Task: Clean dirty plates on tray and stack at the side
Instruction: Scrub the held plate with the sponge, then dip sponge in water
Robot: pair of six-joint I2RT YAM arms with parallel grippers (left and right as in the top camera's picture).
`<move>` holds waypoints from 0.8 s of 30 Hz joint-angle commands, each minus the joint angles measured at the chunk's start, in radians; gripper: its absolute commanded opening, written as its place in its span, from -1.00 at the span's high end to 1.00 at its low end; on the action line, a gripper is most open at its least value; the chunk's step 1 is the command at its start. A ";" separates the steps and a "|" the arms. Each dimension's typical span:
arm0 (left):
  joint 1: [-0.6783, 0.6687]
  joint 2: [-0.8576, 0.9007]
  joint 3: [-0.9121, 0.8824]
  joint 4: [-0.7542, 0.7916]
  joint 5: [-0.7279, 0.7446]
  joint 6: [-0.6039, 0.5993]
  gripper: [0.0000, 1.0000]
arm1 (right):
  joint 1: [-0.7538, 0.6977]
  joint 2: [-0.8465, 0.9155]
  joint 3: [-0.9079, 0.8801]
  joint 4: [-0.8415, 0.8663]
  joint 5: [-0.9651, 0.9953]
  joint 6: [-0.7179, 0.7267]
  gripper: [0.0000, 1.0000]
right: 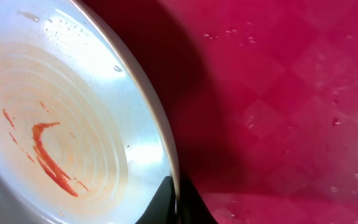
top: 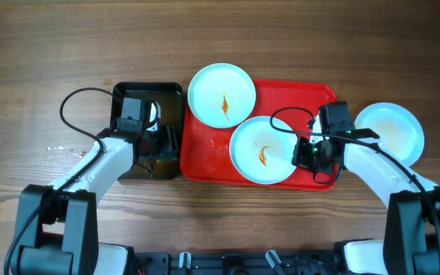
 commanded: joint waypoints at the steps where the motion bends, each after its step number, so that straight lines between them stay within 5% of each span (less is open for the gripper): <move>1: -0.004 0.014 -0.010 0.039 0.025 0.004 0.11 | 0.008 -0.001 -0.010 -0.005 0.055 0.015 0.91; 4: -0.004 0.014 -0.010 0.035 0.025 0.004 0.88 | 0.008 -0.001 -0.010 -0.004 0.055 0.015 0.91; 24: -0.004 -0.288 -0.009 0.044 0.037 0.000 0.92 | 0.008 -0.001 -0.010 -0.003 0.054 -0.011 0.91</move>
